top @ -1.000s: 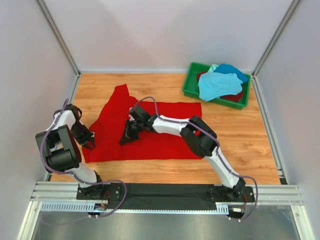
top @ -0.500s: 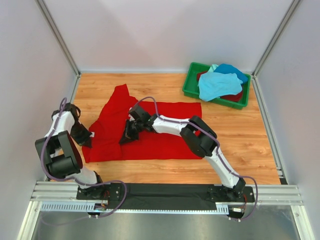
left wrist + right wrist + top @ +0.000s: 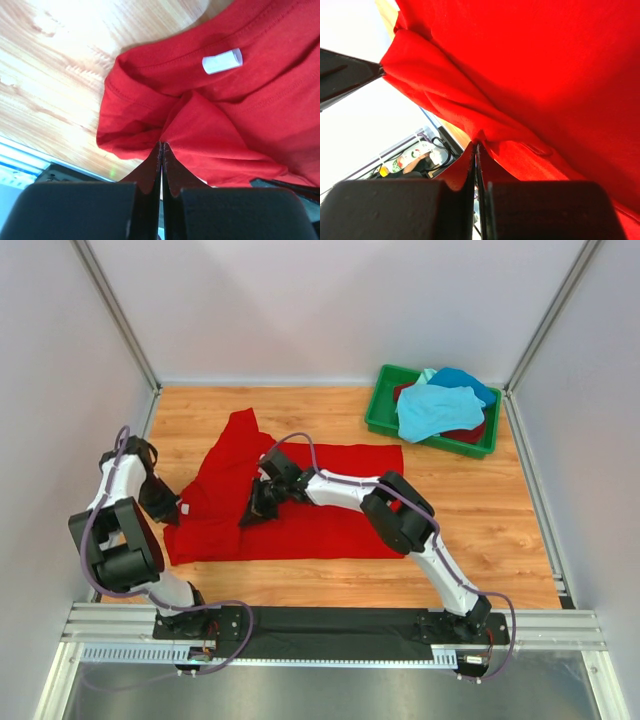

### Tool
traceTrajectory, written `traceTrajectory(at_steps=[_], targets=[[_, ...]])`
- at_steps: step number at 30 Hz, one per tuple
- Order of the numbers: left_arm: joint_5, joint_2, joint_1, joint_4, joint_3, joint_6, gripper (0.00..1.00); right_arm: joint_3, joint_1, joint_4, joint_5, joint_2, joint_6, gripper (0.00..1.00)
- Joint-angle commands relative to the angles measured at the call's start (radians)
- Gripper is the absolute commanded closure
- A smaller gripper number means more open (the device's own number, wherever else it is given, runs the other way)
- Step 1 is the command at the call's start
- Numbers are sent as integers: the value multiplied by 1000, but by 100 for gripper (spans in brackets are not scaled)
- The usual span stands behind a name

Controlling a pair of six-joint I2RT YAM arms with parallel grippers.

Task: Fold and stack the t-shirts
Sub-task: Fold the tshirt

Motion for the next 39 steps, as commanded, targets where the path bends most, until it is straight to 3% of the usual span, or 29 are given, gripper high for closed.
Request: traceTrajectory(at_steps=[1, 3, 4, 7, 10, 13, 16, 18, 21, 24, 29, 32, 39], targets=[[-14, 39, -1, 5, 39, 16, 100, 39, -12, 0, 1, 33, -21, 100], [-41, 46, -1, -6, 37, 4, 99, 62, -20, -13, -8, 59, -41, 98], [-78, 43, 1, -21, 39, -8, 84, 90, -24, -47, -17, 67, -73, 96], [-147, -19, -7, -58, 59, -22, 59, 134, -29, -169, -37, 71, -151, 79], [-185, -108, -45, -96, 94, -22, 54, 101, -29, -266, -46, -8, -250, 70], [-117, -155, -92, -102, 99, -28, 57, 32, -24, -297, -6, -108, -325, 63], [-22, -167, -123, -56, 42, -42, 68, 59, -23, -317, -11, -124, -365, 62], [27, -142, -129, -26, 13, -45, 79, 143, -23, -386, -9, -90, -382, 63], [71, -103, -132, 10, -10, -33, 84, 161, -20, -361, -24, -74, -354, 71], [46, -60, -134, 43, -19, -22, 86, 174, -17, -290, -54, -56, -313, 85], [98, 2, -132, 97, -32, -24, 87, 292, -11, -291, -103, 36, -293, 80], [101, 5, -134, 128, -47, -21, 89, 302, -11, -224, -138, 68, -251, 89], [69, 78, -134, 149, -41, -11, 88, 224, -6, -204, -140, 110, -224, 96]])
